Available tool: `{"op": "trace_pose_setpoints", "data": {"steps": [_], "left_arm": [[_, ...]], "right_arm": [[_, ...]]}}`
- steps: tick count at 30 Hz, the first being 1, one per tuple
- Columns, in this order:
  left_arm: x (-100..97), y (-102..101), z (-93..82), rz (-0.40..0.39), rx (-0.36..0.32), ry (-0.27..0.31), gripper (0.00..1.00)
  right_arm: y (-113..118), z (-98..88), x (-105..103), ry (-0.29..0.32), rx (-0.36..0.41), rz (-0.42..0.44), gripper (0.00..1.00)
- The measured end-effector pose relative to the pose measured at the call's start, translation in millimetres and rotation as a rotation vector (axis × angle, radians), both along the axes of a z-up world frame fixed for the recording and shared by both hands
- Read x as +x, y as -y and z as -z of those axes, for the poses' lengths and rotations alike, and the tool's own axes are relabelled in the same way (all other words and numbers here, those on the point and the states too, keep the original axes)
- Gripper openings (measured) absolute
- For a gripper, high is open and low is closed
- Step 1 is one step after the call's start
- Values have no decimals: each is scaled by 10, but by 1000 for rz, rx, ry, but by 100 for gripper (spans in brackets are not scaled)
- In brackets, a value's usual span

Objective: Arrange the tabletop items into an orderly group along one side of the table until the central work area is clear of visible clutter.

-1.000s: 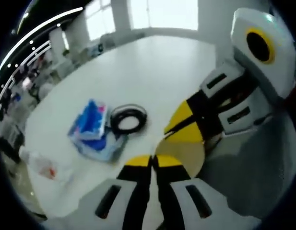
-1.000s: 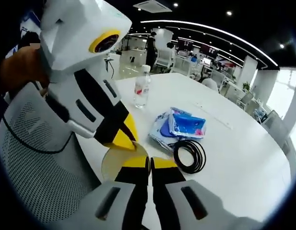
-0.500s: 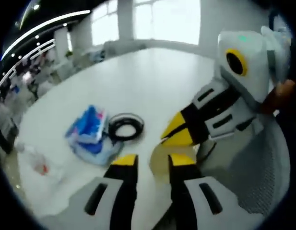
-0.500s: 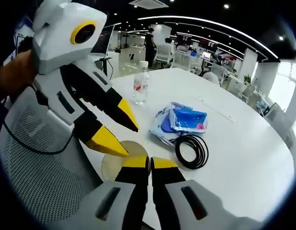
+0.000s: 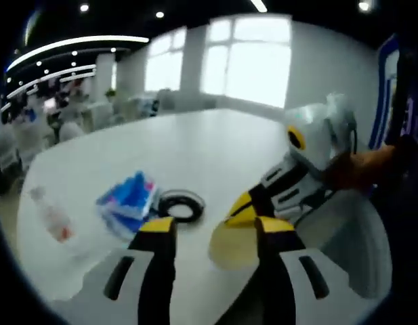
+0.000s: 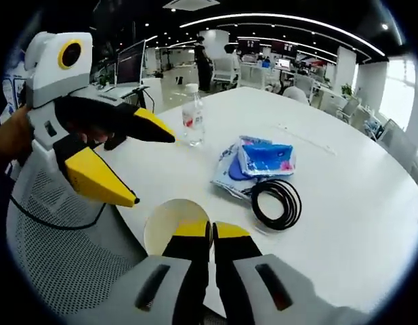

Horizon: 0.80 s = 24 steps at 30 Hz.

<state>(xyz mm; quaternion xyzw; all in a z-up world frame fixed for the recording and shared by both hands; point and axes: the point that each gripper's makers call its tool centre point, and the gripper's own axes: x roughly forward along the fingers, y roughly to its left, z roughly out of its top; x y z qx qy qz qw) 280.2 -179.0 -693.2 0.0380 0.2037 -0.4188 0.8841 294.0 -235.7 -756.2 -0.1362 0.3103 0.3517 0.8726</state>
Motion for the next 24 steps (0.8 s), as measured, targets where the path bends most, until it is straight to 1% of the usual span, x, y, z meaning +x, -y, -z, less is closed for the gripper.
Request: {"op": "trace_pose_setpoints", "data": {"steps": [2,6,9,12,14,18,21,24], "left_arm": [[-12,-108,-11,-16,9,16,54],[-51,-241,-14,-21,38,46,64],[-110,-352,-27,-26,43,63,71],[-144,-439,-32,-39,32,64,73],[-176,-490,-18,-51,18,47,74],[-227,-595,-2,-79,13,55,81],[-215,-668,-13,-111,16,45,87],[-186,-726,-94,-128,15,85,89]], "right_arm": [[3,12,14,-18,0,1,1],[-7,16,31,-31,-6,-12,1],[-8,27,44,-50,-17,-19,1],[-20,17,54,-49,-17,-29,1],[-27,20,71,-51,-17,-32,1],[-42,29,93,-64,-12,-35,1],[-51,30,112,-68,-19,-43,1],[-64,18,142,-74,-29,-55,1]]}}
